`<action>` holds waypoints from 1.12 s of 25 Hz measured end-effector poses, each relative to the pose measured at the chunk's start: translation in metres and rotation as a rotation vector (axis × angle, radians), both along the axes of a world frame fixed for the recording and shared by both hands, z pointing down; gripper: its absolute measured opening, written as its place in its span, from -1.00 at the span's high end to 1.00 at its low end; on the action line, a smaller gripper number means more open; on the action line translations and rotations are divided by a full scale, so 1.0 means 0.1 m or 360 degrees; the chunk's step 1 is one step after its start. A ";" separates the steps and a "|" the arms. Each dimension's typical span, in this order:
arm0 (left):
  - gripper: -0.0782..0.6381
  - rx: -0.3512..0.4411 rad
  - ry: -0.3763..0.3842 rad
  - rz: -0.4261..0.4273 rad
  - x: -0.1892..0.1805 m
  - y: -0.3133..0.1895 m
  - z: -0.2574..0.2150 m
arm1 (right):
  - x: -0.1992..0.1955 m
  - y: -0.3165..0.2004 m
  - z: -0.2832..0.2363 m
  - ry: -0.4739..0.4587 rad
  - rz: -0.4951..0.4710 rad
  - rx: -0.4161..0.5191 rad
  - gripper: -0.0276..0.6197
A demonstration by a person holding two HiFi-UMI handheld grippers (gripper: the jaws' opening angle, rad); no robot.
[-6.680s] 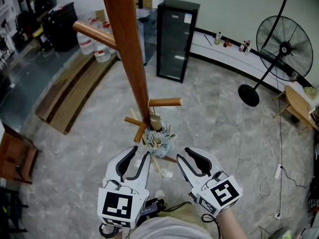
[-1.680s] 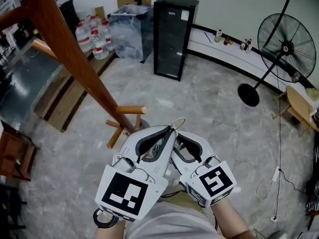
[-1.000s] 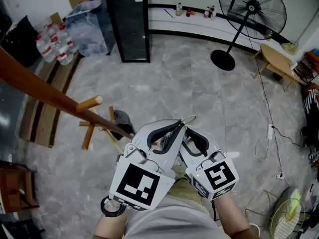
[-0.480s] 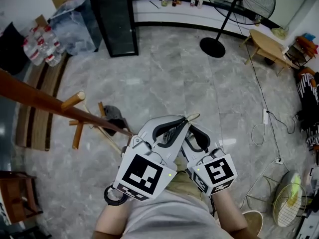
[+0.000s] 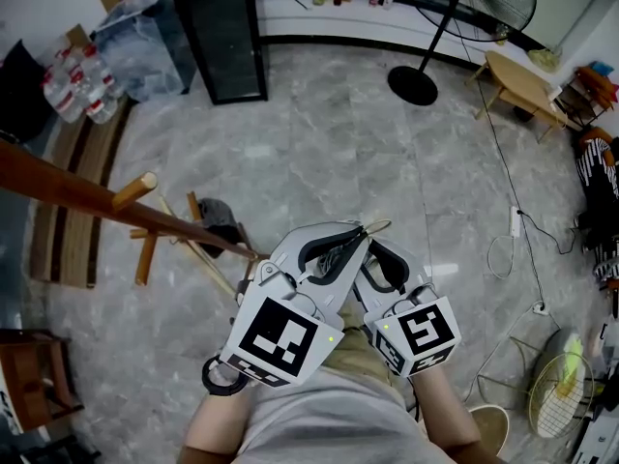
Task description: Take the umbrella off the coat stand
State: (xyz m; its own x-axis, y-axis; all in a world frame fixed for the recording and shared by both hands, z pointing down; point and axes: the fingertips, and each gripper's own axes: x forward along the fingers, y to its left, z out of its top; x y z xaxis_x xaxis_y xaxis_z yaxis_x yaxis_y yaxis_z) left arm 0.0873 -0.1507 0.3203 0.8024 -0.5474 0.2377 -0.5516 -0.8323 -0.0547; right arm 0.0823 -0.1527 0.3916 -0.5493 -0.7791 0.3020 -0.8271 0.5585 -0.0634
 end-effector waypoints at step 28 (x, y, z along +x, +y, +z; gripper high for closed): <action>0.70 0.0019 0.0016 -0.0065 -0.14 0.10 -0.07 | -0.14 0.10 -0.05 -0.0008 -0.0080 0.0019 0.53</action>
